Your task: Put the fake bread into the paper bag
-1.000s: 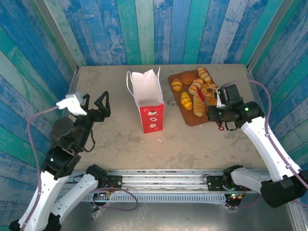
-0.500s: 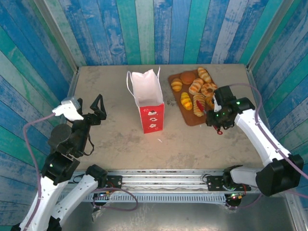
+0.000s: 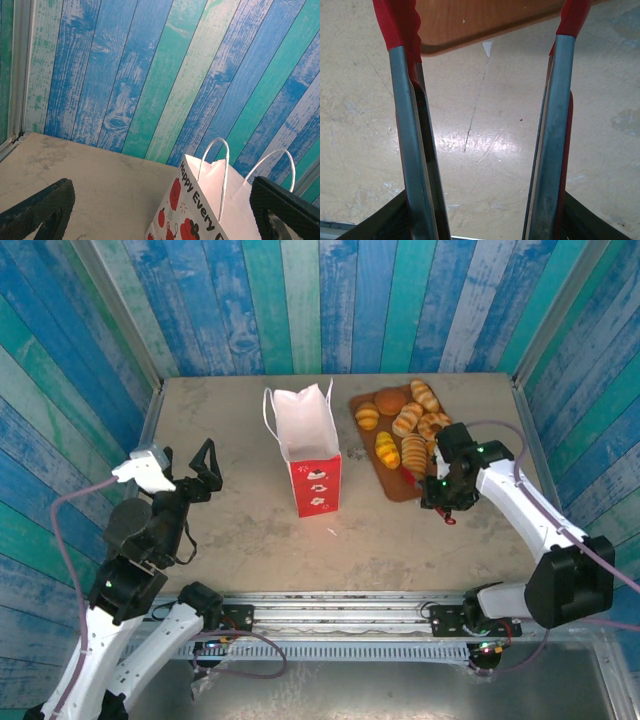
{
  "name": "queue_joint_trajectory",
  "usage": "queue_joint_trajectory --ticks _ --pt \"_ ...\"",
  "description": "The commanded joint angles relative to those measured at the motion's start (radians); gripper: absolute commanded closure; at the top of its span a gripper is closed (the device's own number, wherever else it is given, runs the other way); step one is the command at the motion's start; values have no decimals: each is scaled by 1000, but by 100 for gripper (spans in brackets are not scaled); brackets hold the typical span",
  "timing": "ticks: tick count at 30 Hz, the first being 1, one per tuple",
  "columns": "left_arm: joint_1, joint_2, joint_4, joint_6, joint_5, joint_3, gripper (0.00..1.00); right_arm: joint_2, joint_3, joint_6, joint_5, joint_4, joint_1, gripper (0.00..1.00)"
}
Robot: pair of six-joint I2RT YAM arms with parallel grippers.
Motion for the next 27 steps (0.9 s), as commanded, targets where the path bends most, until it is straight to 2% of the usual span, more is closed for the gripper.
queue_joint_trajectory --ticks 1,20,27 --pt "-4 -16 -7 13 -12 -9 6 21 -10 7 -32 25 -3 44" --pt "-4 -16 -20 16 -24 -2 6 145 -27 21 -39 138 -3 45" --pt "-3 -19 -27 16 -31 7 6 171 -23 15 -21 141 -3 51"
